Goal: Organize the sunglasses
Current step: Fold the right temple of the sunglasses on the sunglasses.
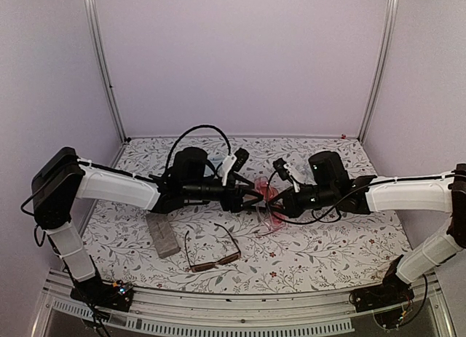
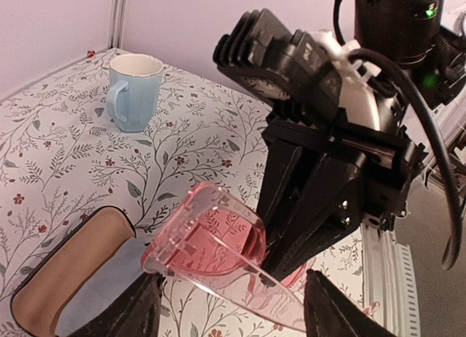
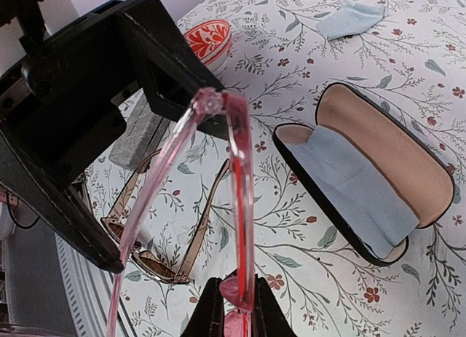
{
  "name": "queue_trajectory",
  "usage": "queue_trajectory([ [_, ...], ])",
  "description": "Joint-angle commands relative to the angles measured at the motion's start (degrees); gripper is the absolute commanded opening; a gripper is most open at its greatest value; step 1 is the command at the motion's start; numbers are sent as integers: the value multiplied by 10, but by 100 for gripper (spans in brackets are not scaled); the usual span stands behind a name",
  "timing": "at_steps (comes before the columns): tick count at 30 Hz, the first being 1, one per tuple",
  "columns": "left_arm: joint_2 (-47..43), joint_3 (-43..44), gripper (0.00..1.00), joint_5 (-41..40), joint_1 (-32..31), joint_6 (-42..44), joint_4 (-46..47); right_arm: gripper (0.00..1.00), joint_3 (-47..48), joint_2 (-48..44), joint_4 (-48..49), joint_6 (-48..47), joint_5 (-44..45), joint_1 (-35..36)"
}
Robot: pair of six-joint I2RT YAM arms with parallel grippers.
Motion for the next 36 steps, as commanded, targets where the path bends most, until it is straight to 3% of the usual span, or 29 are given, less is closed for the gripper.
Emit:
queue_trajectory([
  [1,17,-9,68,11,3,9,20,3,4,-7,54,8,-63,10],
  [14,-52,-105,74,-32,3,0,87,0,18,19,31,20,-24,9],
  [18,-44,-100,75,-25,5,-8,85,0,18,19,38,19,-42,9],
  [27,-19,-82,78,63,29,-50,121,1,1,-2,58,8,-89,8],
  [28,-16,-82,85,81,35,-57,130,1,-1,-4,58,5,-96,8],
  [30,-12,-80,88,119,43,-68,146,2,-4,-5,60,-2,-112,8],
  [36,-1,-64,88,200,47,-67,156,3,-7,7,68,-17,-157,12],
])
